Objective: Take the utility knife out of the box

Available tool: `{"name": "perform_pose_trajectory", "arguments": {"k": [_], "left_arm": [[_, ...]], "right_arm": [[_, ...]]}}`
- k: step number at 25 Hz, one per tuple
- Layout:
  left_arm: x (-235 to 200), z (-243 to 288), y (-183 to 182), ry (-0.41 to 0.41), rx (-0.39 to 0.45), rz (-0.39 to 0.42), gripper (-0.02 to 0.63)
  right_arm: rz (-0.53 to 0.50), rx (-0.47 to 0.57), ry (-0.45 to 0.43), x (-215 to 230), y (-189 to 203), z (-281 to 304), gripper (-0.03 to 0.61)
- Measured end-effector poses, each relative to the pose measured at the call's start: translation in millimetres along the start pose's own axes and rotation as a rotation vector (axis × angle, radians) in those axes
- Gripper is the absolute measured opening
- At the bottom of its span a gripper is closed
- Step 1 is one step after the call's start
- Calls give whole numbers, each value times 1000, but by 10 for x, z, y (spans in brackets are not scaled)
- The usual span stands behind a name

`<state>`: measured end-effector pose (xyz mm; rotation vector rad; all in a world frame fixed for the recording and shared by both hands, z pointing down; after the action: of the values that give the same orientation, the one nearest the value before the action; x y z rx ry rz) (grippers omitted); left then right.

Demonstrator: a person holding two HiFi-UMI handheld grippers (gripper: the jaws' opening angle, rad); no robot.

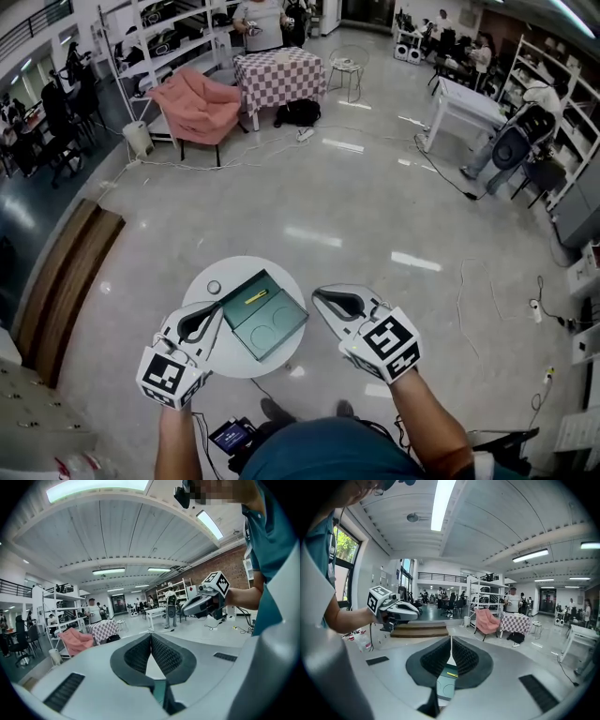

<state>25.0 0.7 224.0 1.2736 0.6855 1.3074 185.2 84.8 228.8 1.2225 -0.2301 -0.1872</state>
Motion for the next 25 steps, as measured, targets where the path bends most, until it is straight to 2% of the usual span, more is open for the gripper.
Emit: {"name": "perform_pose_trajectory", "arguments": {"k": [12,20,25], "left_arm": [[-945,-282,470,41,32,-21,18],[-1664,-623,903,10,41,-61,18],[-2065,-654,1150,-34,28,-86,18]], "right_arm": [[-3,-41,42,-323,-229,979,38],[-37,-83,41,-582,-404,1789,38],[-64,-105,-3,-488,-500,2351,38]]}}
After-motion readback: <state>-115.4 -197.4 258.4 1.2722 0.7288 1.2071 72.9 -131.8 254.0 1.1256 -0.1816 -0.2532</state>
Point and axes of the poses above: the fingertips, and each gripper's own axes: z forward along the fingers, x to its right, y out of its underside, the point moved 2 cm from there along -z, backward along the fingers, and after that the axes turned 6 degrees about z, right-handed, at the moved point
